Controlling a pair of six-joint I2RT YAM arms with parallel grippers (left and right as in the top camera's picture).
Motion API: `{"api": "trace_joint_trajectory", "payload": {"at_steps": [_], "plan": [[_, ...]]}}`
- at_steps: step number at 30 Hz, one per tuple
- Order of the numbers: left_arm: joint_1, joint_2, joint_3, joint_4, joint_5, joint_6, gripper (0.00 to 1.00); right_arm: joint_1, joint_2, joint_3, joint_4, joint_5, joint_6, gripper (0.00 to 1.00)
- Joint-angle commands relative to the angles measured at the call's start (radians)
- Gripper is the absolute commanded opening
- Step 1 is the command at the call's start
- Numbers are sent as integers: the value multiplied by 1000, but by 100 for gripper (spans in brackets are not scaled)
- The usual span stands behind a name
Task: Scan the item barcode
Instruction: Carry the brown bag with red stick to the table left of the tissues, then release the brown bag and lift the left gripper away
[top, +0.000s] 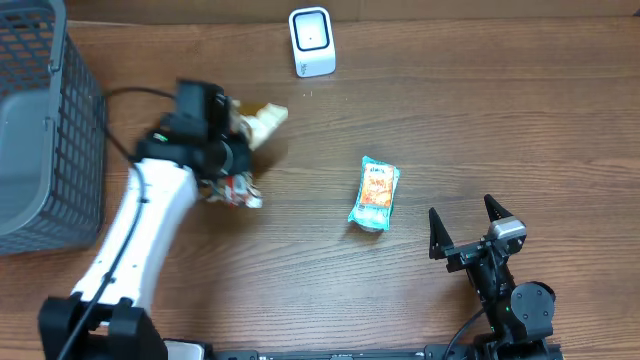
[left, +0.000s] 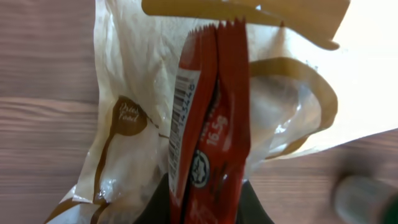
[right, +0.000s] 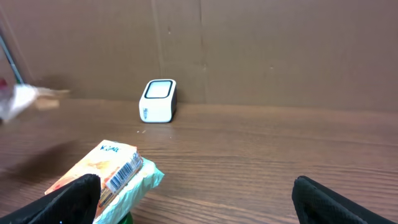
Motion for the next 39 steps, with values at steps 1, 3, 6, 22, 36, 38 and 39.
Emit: {"api": "trace_joint_trajectory", "payload": {"at_steps": [1, 3, 6, 22, 36, 38, 39], "plan": [[-74, -6, -158, 135, -121, -116, 4, -3, -8, -10, 5, -6, -1, 100], [-100, -6, -220, 211, -122, -120, 4, -3, -8, -10, 5, -5, -1, 100], [-132, -6, -300, 322, -122, -126, 4, -3, -8, -10, 5, -5, -1, 100], [-147, -6, -370, 401, -117, -118, 82, -3, -8, -10, 5, -5, -1, 100], [-103, -23, -178, 225, -7, -84, 100, -3, -8, -10, 5, -5, -1, 100], [-73, -23, -74, 129, -6, -82, 100, -3, -8, -10, 5, -6, -1, 100], [-54, -23, -21, 79, -6, -78, 100, -3, -8, -10, 5, -5, -1, 100]]}}
